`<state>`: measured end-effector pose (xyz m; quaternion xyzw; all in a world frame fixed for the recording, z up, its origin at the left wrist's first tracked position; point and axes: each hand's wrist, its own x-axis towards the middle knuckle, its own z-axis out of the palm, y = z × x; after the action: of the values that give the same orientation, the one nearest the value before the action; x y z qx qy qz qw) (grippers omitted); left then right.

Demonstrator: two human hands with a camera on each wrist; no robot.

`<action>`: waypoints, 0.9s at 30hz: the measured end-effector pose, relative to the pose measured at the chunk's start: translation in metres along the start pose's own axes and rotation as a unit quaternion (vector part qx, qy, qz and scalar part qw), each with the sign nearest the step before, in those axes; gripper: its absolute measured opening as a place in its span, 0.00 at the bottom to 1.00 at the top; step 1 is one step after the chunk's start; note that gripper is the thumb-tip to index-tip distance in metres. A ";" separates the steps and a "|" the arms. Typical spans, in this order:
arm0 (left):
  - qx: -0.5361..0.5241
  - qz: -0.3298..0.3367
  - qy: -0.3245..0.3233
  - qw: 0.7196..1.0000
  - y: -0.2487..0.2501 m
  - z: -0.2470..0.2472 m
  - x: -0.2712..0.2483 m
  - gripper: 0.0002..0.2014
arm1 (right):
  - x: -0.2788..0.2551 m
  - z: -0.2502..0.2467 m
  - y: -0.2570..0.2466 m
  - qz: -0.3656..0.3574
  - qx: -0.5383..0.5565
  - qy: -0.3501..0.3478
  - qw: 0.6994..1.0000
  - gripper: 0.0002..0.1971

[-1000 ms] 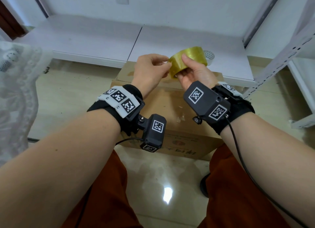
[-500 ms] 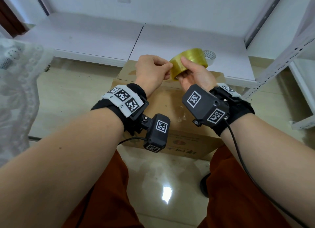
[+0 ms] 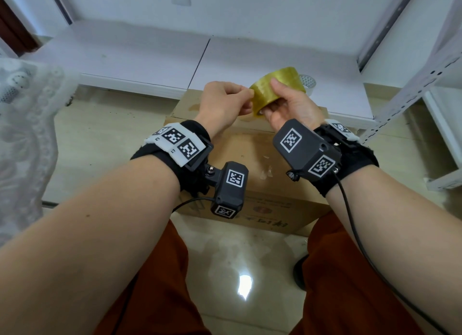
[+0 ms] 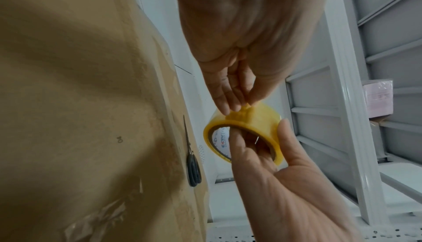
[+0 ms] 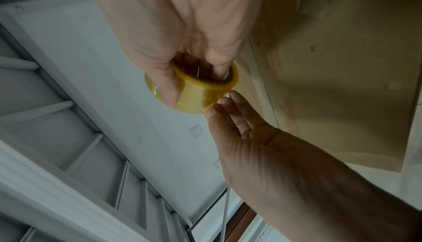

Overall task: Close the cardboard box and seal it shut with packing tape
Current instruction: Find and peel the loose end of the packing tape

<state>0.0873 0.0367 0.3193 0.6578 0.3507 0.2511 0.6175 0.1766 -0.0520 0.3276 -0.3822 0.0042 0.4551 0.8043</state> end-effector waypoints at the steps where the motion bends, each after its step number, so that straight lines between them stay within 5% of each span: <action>1: -0.006 -0.004 -0.005 1.000 0.000 0.000 0.000 0.07 | 0.000 0.000 -0.001 0.002 -0.001 0.001 1.000 0.03; 27: -0.163 -0.078 -0.006 0.983 0.000 0.006 -0.001 0.08 | 0.009 -0.010 -0.003 0.010 -0.005 0.028 1.000 0.10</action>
<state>0.0916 0.0324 0.3187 0.5202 0.3514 0.2515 0.7366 0.1877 -0.0523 0.3188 -0.3983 0.0282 0.4522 0.7975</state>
